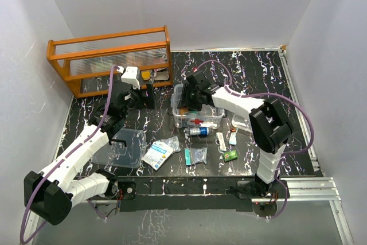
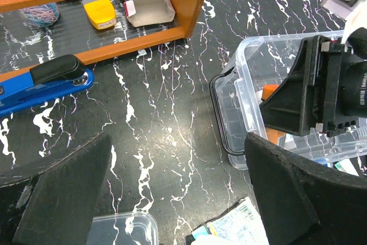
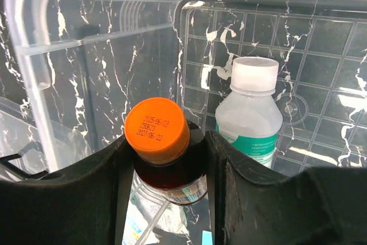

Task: Organize the medicine kit

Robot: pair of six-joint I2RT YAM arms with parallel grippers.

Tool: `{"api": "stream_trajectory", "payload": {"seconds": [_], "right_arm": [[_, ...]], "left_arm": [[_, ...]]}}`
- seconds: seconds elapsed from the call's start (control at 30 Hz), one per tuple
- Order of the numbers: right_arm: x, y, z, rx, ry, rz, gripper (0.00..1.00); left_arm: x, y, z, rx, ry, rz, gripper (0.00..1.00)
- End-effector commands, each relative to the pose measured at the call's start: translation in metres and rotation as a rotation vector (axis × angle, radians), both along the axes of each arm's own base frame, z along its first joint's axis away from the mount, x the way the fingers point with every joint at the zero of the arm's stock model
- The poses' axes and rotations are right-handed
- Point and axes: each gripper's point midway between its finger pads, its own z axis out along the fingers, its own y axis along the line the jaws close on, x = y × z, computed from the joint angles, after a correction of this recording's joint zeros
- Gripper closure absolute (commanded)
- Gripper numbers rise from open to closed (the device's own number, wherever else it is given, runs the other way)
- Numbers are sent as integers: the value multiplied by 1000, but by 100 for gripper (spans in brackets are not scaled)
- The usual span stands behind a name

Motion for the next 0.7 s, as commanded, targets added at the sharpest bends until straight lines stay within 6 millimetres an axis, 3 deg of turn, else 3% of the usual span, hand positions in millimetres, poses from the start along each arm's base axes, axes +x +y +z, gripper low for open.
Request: {"api": "stream_trajectory", "payload": {"seconds": [0.0, 0.17, 0.3, 0.47, 0.67], "right_arm": [[11, 10, 13, 28, -46, -7, 56], [10, 8, 7, -3, -31, 4, 46], [12, 8, 14, 0, -50, 7, 40], [16, 6, 33, 9, -100, 7, 43], [21, -11, 46, -29, -169, -50, 45]], "left_arm": [[4, 2, 6, -3, -29, 6, 1], [4, 2, 5, 2, -27, 9, 1], [4, 3, 5, 6, -28, 12, 1], [4, 3, 3, 5, -23, 11, 1], [4, 1, 2, 1, -18, 5, 1]]}}
